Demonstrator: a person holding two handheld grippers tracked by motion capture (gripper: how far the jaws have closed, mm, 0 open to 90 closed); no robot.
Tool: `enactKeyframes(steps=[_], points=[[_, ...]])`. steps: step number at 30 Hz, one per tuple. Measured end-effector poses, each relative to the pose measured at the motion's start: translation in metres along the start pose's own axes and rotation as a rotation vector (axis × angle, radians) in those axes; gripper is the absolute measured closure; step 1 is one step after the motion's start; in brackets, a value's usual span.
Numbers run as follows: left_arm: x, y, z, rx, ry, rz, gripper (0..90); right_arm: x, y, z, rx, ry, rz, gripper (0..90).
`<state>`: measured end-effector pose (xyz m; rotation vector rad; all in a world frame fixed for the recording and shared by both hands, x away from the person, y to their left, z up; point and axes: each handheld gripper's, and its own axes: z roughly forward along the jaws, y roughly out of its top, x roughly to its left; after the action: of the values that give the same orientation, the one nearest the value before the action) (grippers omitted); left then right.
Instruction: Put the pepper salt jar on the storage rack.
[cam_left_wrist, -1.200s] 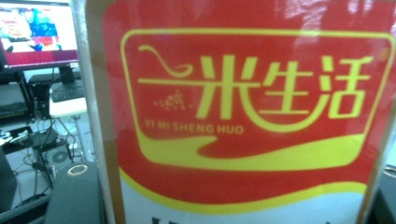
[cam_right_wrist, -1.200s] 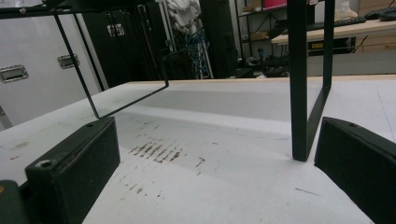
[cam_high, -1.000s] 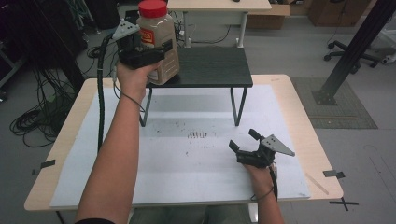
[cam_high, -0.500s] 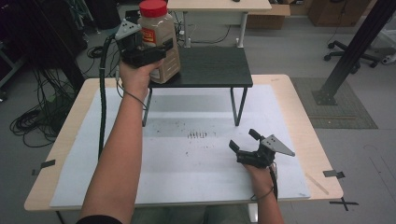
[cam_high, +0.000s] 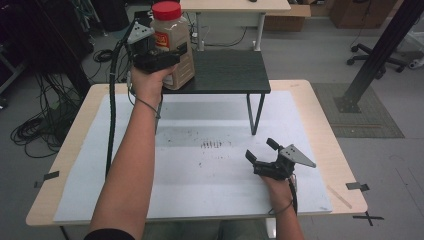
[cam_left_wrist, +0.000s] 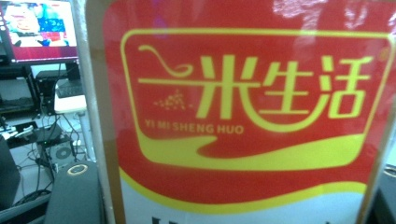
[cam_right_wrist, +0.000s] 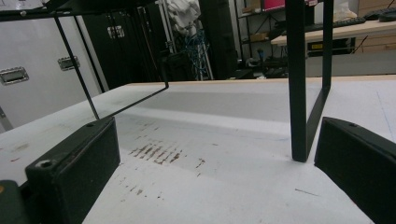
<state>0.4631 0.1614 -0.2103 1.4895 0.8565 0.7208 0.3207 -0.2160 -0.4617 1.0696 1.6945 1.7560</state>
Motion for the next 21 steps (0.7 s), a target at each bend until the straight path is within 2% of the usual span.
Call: enactKeyframes(steps=[21], points=[[-0.0024,-0.0014,0.0018,-0.003,0.019,0.014,25.6,0.0001,-0.0001,-0.0005,-0.004,-0.003,0.003,0.0]])
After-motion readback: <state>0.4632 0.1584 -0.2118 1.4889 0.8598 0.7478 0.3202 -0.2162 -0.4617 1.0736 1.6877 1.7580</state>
